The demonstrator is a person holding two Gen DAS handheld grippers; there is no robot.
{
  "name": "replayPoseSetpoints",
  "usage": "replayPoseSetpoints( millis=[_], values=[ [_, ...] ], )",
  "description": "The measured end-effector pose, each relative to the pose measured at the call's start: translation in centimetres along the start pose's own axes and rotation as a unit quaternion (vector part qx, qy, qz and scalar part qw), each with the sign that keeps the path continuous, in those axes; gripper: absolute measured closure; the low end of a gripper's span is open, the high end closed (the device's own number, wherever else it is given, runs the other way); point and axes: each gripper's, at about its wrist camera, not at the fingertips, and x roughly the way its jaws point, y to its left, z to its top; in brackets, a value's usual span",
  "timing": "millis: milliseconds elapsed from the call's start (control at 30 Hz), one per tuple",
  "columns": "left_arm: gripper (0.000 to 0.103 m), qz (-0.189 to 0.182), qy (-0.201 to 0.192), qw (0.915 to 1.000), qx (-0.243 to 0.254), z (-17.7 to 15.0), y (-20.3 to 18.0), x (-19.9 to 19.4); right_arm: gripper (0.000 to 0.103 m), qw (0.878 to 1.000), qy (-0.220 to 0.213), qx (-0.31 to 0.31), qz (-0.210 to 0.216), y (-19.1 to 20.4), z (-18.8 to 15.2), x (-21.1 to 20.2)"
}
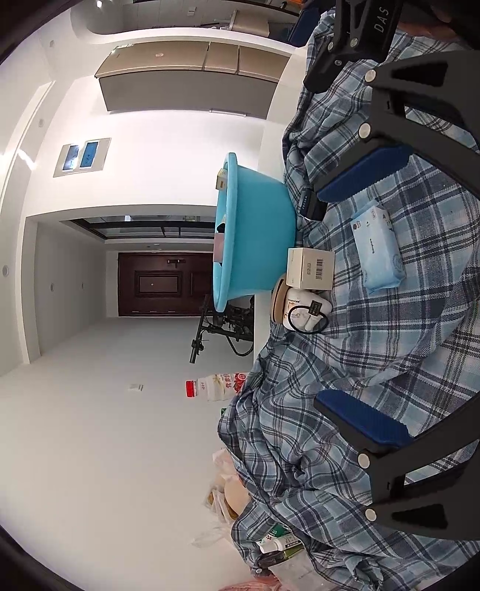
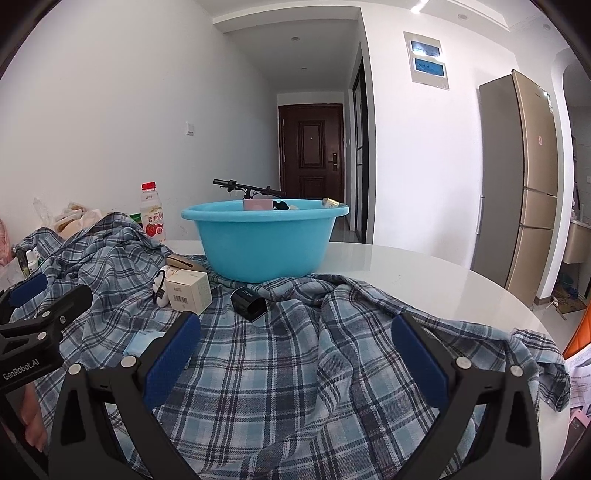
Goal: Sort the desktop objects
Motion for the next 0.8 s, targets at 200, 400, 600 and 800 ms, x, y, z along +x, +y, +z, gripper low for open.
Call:
replayPoseSetpoints(
  millis=[200, 400, 600, 800],
  values=[
    [0.0, -0.001, 0.0, 1.0, 0.0, 0.06, 0.06, 0.15, 0.0, 1.0, -0.019, -0.006, -0.013, 0.33, -0.02, -0.75],
    [0.0, -0.001, 0.002, 1.0, 0.002, 0.06, 0.04, 0.22, 0.0, 1.0, -0.016, -0.006, -0.02, 0.33, 0.03, -0.61],
    [0.0, -0.002, 0.0, 1.0, 0.002, 0.03, 0.02, 0.21, 0.0, 1.0, -0.019, -0.007, -0.024, 0.32, 0.01, -0.68],
    [0.0, -0.002, 0.0, 1.0, 0.002, 0.04, 0.03, 0.18, 0.0, 0.999, -0.019, -0.007, -0.026, 0.31, -0.03, -0.72]
  ],
)
